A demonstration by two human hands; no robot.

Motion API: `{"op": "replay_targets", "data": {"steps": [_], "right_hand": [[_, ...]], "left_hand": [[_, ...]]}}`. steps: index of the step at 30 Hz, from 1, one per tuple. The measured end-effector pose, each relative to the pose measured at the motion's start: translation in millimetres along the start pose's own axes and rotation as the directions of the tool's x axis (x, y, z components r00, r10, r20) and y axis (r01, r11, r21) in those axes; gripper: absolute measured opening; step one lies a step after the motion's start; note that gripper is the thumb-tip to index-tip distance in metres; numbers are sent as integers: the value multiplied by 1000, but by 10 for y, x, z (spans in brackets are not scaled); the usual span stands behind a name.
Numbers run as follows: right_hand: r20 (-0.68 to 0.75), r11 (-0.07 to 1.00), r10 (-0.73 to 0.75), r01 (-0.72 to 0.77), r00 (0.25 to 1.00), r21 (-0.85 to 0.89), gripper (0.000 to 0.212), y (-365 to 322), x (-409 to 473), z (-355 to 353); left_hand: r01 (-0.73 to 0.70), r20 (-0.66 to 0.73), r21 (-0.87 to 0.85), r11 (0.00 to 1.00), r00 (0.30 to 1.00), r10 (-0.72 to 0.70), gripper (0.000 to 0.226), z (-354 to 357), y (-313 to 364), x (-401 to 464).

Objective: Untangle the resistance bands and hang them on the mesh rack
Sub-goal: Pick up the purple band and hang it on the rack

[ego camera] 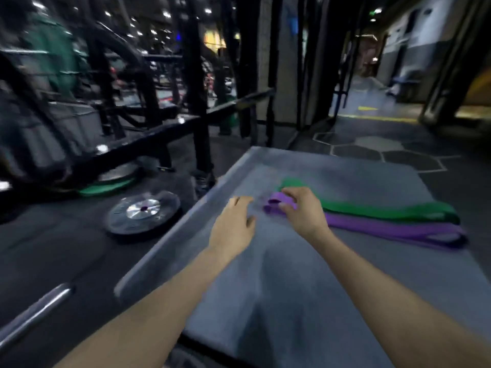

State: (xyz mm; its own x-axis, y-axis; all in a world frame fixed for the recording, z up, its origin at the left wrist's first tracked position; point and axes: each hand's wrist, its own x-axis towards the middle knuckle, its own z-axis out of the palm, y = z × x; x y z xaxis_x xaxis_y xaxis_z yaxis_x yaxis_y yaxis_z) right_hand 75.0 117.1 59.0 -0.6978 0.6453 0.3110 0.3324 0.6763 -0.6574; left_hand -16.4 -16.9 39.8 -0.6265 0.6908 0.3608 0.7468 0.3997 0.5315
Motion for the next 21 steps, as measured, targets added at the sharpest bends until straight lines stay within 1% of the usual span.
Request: {"op": "replay_targets", "data": {"steps": [3, 6, 9, 12, 14, 16, 19, 21], "right_hand": [[-3, 991, 117, -117, 993, -59, 38, 592, 44, -92], [-16, 968, 201, -201, 979, -152, 38, 1100, 98, -159], [-43, 948, 247, -251, 968, -197, 36, 1440, 154, -172], [-47, 931, 250, -253, 967, -263, 36, 1683, 228, -137], [-38, 921, 238, -238, 971, -308, 37, 1791, 278, -102], [-45, 903, 232, -232, 972, -362, 35, 1869, 313, -85], [-69, 882, 227, -235, 972, -409, 35, 1976, 321, -77], [-67, 879, 225, -232, 972, -417, 36, 2036, 295, -68]], "left_hand": [[18, 74, -48, 999, 997, -14, 42, 486, 75, 194], [70, 99, -126, 990, 993, -58, 39, 902, 116, 381], [137, 75, -186, 973, 989, -125, 40, 1235, 96, 569], [220, -5, -225, 949, 974, -227, 50, 1491, 22, 791], [315, -39, -246, 916, 942, -334, 60, 1586, -22, 920], [406, -35, -310, 860, 899, -437, 70, 1646, -42, 1031], [534, 27, -390, 750, 821, -570, 82, 1709, -93, 1204], [604, 83, -392, 694, 774, -627, 85, 1738, -158, 1319]]}}
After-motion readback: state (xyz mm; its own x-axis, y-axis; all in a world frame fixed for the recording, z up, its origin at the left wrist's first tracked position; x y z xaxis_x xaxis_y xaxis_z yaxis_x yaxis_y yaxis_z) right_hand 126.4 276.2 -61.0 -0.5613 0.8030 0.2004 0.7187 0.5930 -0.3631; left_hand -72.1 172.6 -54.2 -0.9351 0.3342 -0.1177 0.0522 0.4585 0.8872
